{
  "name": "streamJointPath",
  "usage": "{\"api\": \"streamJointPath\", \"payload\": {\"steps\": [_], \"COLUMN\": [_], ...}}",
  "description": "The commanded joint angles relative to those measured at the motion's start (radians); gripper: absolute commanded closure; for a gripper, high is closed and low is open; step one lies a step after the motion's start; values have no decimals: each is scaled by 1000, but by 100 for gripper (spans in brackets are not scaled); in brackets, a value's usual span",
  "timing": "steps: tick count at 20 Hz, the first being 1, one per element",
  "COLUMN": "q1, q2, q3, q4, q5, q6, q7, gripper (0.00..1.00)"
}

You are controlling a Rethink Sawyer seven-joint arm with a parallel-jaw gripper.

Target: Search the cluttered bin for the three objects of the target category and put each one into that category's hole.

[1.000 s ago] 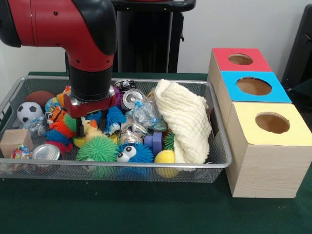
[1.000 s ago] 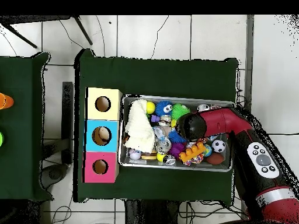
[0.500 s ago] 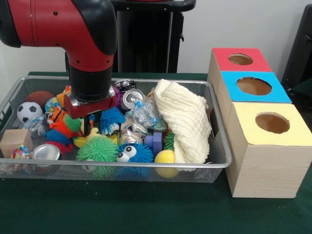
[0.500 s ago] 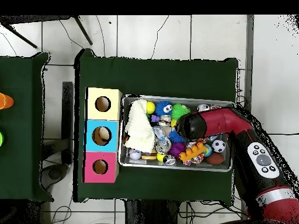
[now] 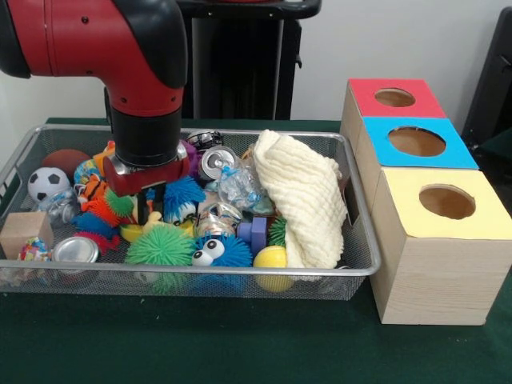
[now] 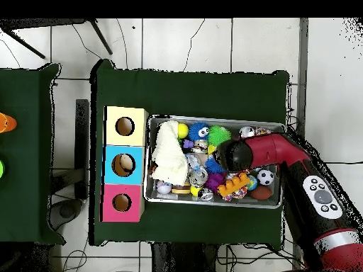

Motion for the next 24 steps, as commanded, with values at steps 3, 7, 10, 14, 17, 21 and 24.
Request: {"api": "streamJointPath", "payload": {"steps": [3,7,10,14,17,21,24], "q1": [-4,12,34,53,69,96,117], "q2": [-62,-158,-215,-260,-291,-327,-343], "q3": [68,68,57,52,45,34,26], "q4": [129,176,191,207,221,236,255], "q5": [26,73,94,116,133,156,179], "q6": [-28,34,82,83,88,95,99], "q7": [-166,-143,-139,-120,-106,-90,-59], "gripper": [100,100,100,100,100,100,100]}}
